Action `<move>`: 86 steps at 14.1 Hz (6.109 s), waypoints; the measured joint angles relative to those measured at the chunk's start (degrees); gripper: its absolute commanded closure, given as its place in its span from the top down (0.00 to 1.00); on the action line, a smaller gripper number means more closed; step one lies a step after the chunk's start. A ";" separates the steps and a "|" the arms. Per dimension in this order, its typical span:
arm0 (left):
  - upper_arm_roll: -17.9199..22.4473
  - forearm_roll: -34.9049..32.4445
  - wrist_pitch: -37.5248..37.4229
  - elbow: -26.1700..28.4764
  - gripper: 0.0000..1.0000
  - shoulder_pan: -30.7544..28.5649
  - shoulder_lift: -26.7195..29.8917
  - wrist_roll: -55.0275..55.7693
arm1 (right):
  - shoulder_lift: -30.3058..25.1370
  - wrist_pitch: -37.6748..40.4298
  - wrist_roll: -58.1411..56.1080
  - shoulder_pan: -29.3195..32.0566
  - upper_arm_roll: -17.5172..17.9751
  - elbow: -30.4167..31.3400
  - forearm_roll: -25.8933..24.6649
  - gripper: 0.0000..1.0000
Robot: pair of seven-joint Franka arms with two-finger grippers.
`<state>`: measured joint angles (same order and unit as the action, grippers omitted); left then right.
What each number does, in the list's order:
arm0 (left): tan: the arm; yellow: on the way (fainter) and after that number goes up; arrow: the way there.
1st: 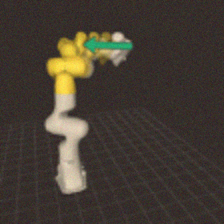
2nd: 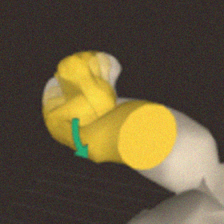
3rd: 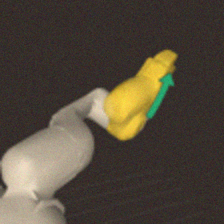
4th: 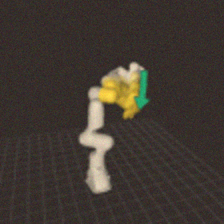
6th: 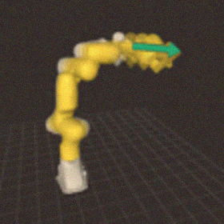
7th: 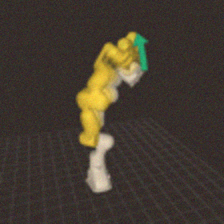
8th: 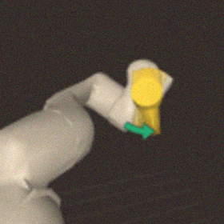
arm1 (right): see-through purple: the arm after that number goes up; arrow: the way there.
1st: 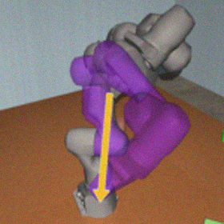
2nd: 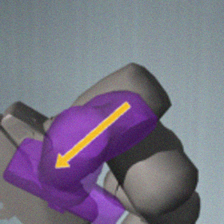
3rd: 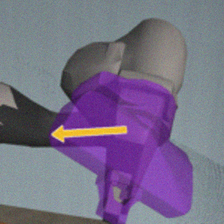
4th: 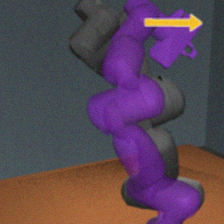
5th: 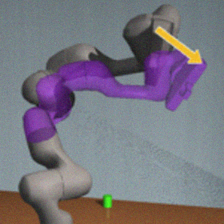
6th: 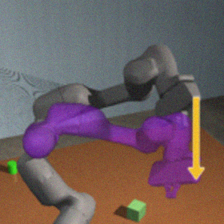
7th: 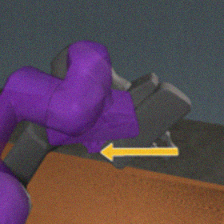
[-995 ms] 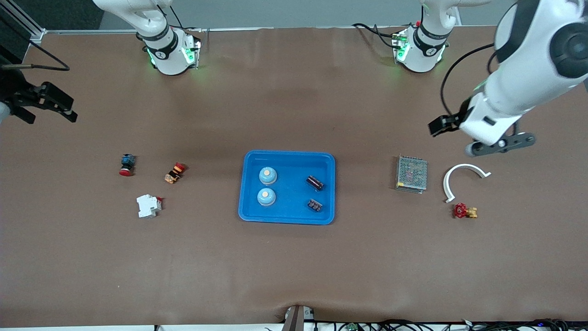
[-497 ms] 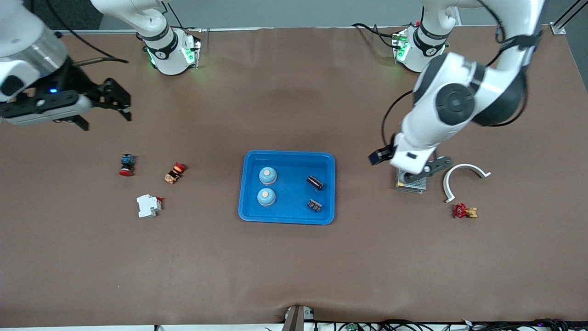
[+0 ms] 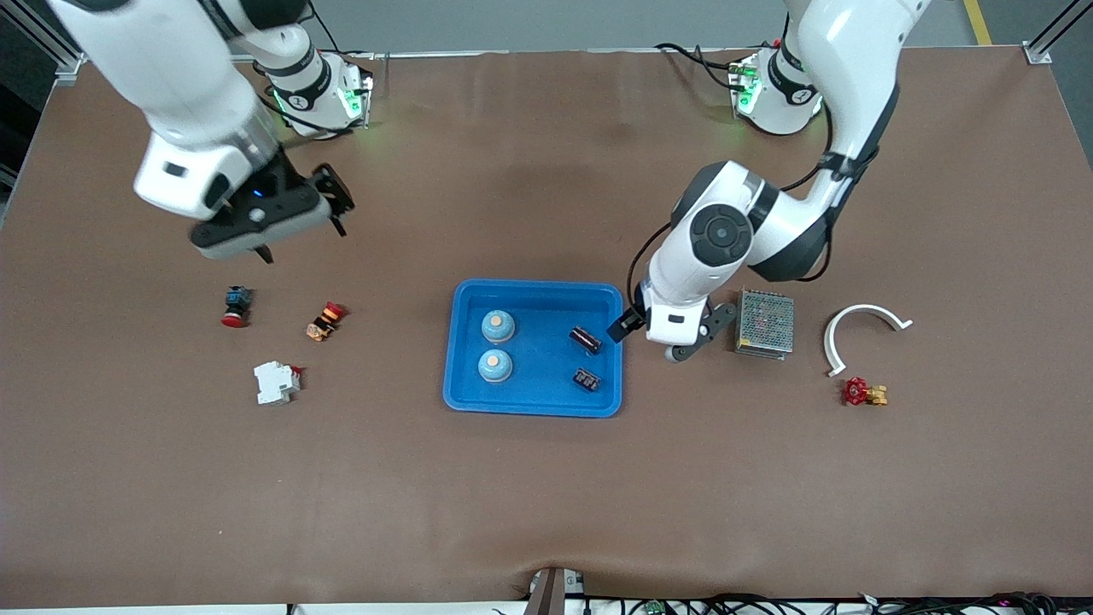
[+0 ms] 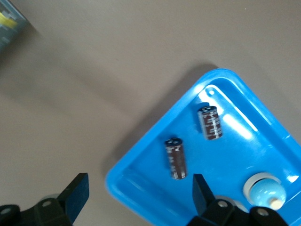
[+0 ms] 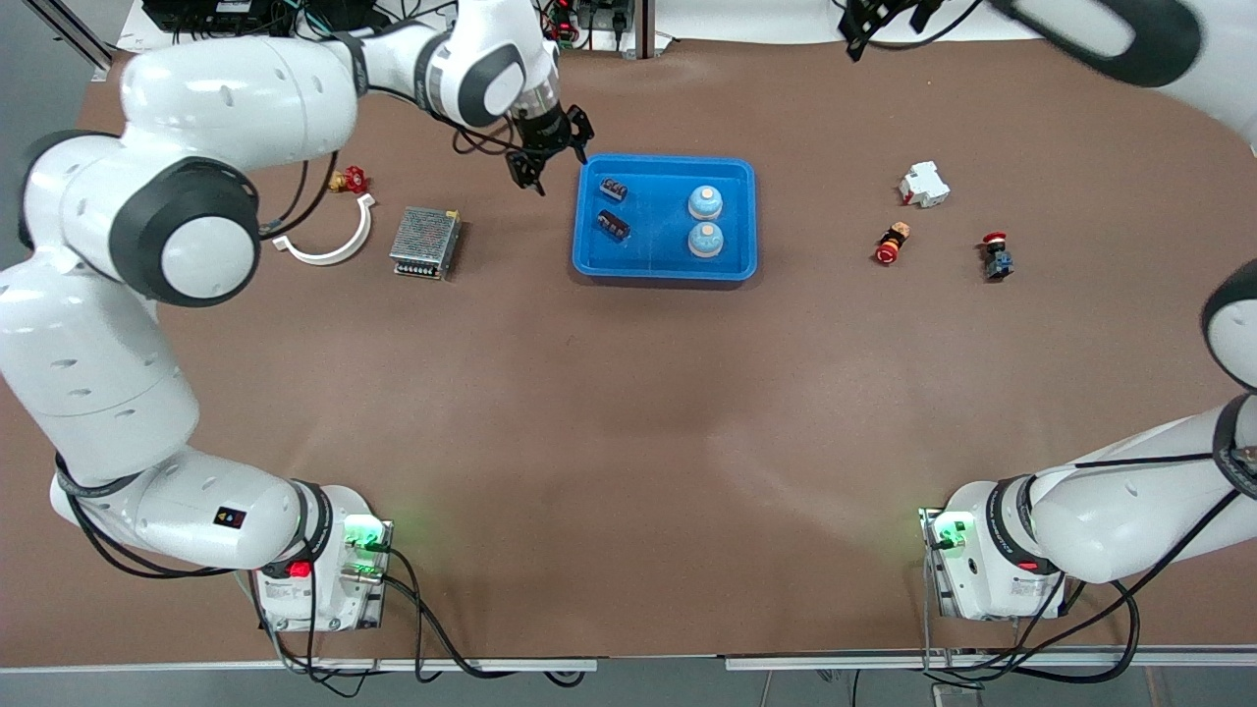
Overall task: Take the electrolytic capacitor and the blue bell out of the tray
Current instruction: 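Reach the left gripper to a capacitor while the right gripper reaches a bell, then grasp the brown capacitor with the left gripper and lift it, then carry the capacitor beside the white pipe while the right gripper grasps a bell, then return the left gripper to the tray while the right gripper lifts the bell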
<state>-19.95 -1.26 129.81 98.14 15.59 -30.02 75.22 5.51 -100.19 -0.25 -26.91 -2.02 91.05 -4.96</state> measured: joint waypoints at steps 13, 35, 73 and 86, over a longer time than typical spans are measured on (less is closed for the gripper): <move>6.98 -0.12 11.05 -7.74 0.66 11.37 -15.43 12.41 | 16.37 -13.00 22.44 -4.03 -0.31 0.14 9.53 1.00; 7.53 -5.58 -17.03 0.29 0.00 -9.47 7.26 -18.64 | 30.66 -29.22 39.38 -12.63 -0.75 4.09 9.75 1.00; -3.21 -11.21 -4.20 3.89 1.00 -32.75 1.44 -26.91 | 35.66 -33.97 38.94 -13.62 -0.47 3.64 9.67 0.33; -4.17 -11.21 -1.59 -12.45 1.00 -7.09 -10.68 17.45 | 21.62 -7.12 14.46 -3.77 -1.77 0.33 9.65 0.33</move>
<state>-24.12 -12.48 128.22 85.69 8.50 -40.70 92.68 27.14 -107.30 14.21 -30.67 -3.79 91.38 4.70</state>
